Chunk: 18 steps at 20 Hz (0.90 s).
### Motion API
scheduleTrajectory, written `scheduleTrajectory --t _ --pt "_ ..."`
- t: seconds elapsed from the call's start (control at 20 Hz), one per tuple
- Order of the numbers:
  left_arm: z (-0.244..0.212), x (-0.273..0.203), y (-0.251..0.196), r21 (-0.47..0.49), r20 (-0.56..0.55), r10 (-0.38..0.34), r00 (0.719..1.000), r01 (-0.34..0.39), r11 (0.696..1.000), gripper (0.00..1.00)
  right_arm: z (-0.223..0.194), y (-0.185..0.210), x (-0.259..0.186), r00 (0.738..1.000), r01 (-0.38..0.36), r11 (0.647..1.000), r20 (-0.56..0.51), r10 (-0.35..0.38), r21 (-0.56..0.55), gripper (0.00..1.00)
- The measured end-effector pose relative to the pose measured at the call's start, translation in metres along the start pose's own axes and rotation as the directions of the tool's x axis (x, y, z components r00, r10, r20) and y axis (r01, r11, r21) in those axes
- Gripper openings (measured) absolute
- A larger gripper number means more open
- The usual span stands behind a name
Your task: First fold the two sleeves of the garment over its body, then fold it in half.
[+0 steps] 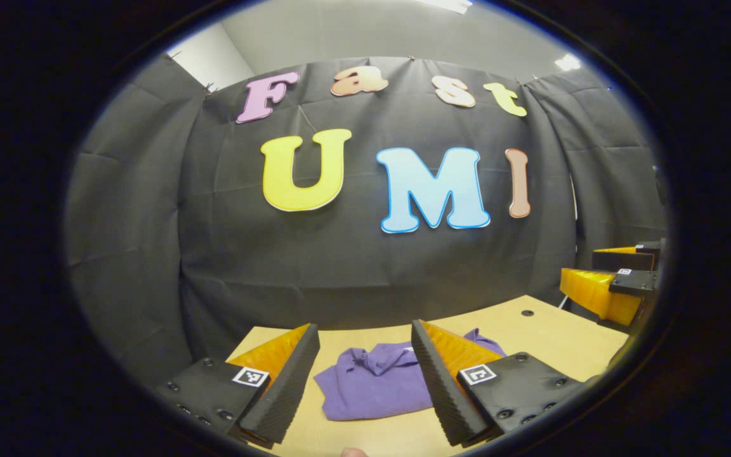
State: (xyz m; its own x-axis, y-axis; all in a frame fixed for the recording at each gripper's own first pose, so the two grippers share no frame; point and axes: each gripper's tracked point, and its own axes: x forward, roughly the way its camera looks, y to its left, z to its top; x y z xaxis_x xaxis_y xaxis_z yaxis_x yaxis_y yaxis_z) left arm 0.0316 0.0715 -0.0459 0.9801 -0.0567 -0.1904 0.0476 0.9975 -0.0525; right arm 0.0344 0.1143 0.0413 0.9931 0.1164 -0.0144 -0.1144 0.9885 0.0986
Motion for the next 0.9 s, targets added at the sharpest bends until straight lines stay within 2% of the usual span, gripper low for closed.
scheduleTrajectory --t 0.05,0.9 --pt "-0.001 0.0 0.001 -0.002 0.001 0.001 1.0 -0.001 1.0 0.92 0.001 0.001 -0.001 1.0 -0.004 1.0 0.003 0.004 0.0 0.94" --pt "0.005 -0.014 0.001 -0.01 0.012 0.015 1.0 -0.015 1.0 0.92 0.007 0.002 -0.014 0.999 -0.021 1.0 0.033 0.021 -0.007 0.94"
